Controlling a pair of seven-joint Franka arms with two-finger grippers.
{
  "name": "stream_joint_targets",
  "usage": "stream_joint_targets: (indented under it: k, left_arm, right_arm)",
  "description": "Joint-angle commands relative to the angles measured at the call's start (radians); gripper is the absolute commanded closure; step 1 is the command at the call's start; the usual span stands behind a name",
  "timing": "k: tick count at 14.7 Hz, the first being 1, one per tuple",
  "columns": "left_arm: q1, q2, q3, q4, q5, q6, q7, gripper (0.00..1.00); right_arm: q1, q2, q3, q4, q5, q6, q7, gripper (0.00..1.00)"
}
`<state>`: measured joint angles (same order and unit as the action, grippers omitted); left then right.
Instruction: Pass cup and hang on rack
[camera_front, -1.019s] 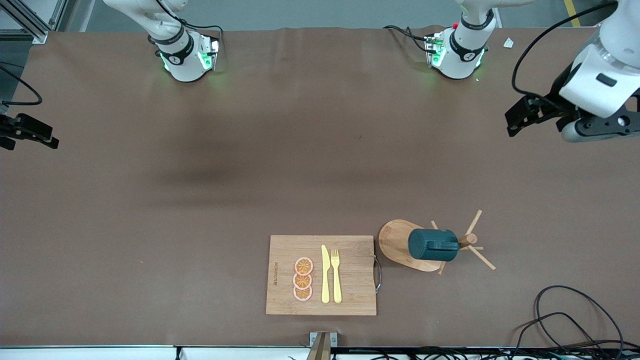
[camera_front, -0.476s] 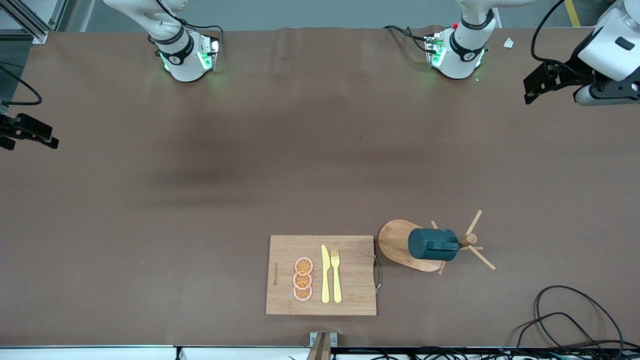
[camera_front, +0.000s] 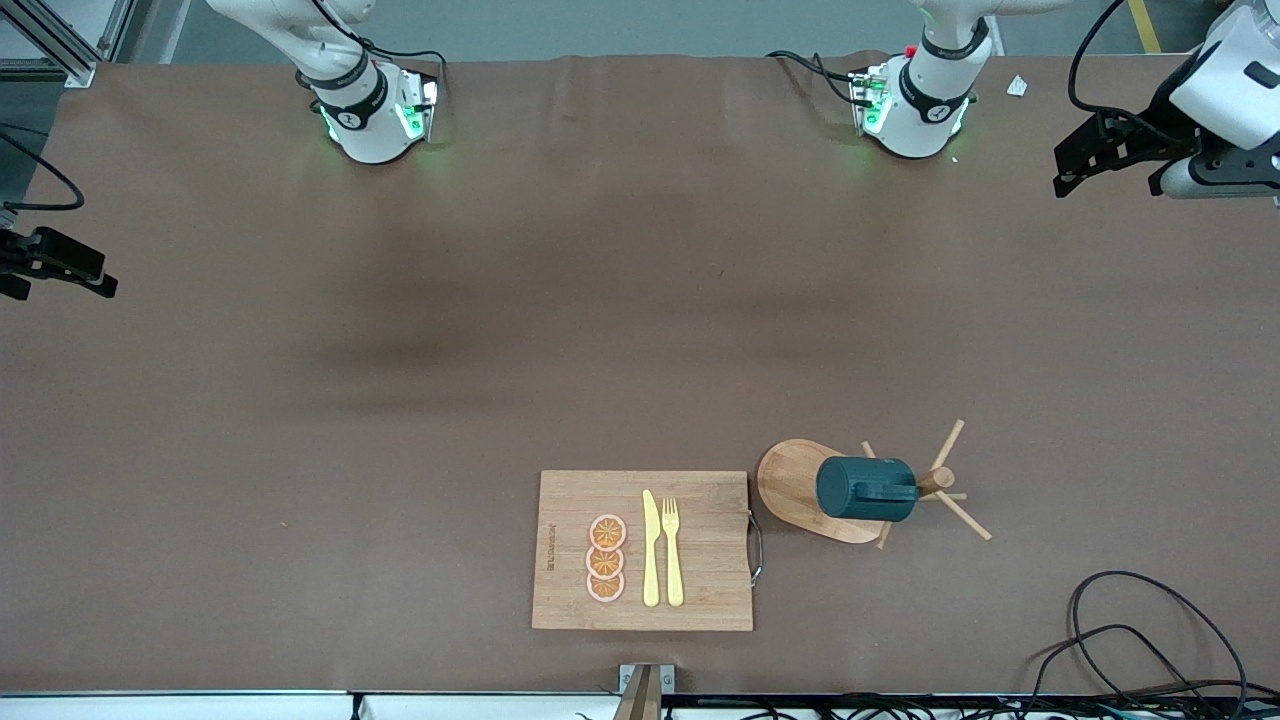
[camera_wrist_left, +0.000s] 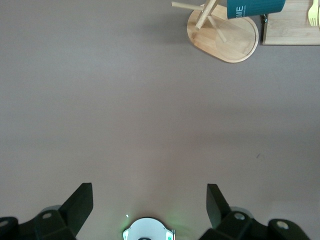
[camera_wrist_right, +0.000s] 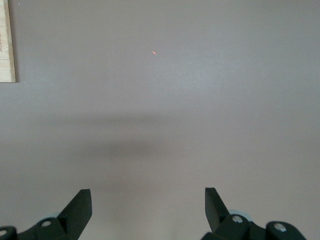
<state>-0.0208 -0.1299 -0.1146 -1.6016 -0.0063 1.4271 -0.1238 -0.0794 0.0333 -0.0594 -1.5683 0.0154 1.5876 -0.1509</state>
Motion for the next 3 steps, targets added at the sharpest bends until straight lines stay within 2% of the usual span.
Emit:
stream_joint_targets:
  k: [1, 3]
  left_arm:
    - [-0.001, 0.009, 0.003, 0.029, 0.002, 0.004, 0.01, 0.0]
    - [-0.002, 0.009, 0.001, 0.029, 0.002, 0.003, 0.018, 0.0]
  right_arm:
    - [-0.014, -0.016, 0.01, -0.009, -0.009, -0.004, -0.015, 0.0]
    - [-0.016, -0.016, 0.01, -0.009, -0.009, -0.005, -0.015, 0.0]
